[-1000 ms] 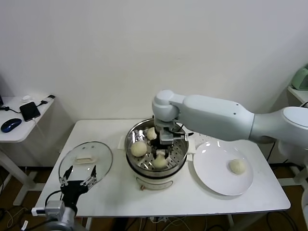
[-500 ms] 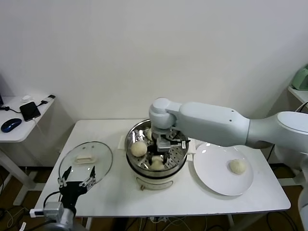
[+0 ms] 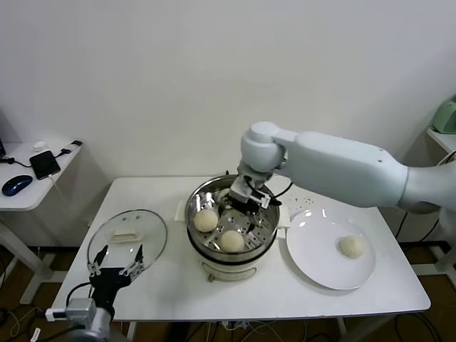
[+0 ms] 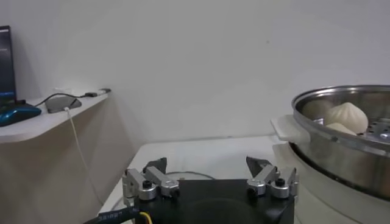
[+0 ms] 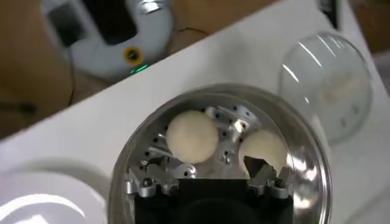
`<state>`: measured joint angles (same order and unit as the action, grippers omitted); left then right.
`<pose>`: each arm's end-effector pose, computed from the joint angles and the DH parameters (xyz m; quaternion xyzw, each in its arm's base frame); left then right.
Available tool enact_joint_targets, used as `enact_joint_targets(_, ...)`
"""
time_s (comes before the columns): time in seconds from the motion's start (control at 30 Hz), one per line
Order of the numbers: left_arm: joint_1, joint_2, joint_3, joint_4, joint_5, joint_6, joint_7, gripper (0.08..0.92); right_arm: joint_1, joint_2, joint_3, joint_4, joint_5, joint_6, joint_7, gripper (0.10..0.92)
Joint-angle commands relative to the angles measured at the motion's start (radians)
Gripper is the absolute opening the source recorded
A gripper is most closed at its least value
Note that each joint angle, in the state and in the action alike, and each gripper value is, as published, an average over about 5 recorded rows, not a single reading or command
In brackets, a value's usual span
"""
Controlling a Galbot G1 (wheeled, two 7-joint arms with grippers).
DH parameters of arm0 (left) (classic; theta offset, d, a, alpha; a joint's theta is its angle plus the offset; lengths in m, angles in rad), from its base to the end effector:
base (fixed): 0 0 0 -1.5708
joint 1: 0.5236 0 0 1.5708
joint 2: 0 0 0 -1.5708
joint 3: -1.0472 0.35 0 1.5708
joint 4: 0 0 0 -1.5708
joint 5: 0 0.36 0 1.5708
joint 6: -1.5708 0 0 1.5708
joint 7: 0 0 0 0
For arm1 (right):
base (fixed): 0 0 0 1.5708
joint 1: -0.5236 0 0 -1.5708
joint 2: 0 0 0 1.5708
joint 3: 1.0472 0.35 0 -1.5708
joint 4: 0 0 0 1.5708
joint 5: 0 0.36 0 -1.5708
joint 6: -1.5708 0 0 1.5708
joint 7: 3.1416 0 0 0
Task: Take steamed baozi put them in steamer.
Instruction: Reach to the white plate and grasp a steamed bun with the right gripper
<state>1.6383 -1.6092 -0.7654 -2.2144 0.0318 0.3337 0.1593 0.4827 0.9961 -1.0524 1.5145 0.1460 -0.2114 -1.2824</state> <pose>0.1561 0.0638 -0.2692 0.0414 -0.9876 -0.0393 0.1465 0.5057 0.1004 -0.0226 0.6570 -0.3901 0.6135 0.1995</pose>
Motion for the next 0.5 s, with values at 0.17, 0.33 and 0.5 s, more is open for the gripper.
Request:
enact_joint_targets(0.17, -0.002, -0.044, 0.004, 0.012, 0.004, 0.001, 0.002, 0.823, -0.027, -0.244, 0.116, -0.001, 0.152, -0.513, 0.073, 0.823)
enact_joint_targets(0.33, -0.004, -0.041, 0.004, 0.020, -0.002, 0.002, 0.004, 0.823, -0.054, -0.306, 0.141, -0.032, 0.104, -0.516, 0.079, 0.823)
enact_joint_targets(0.5, -0.007, -0.035, 0.005, 0.009, -0.025, 0.014, 0.017, 0.823, -0.088, -0.332, 0.170, -0.065, 0.079, -0.509, 0.067, 0.823)
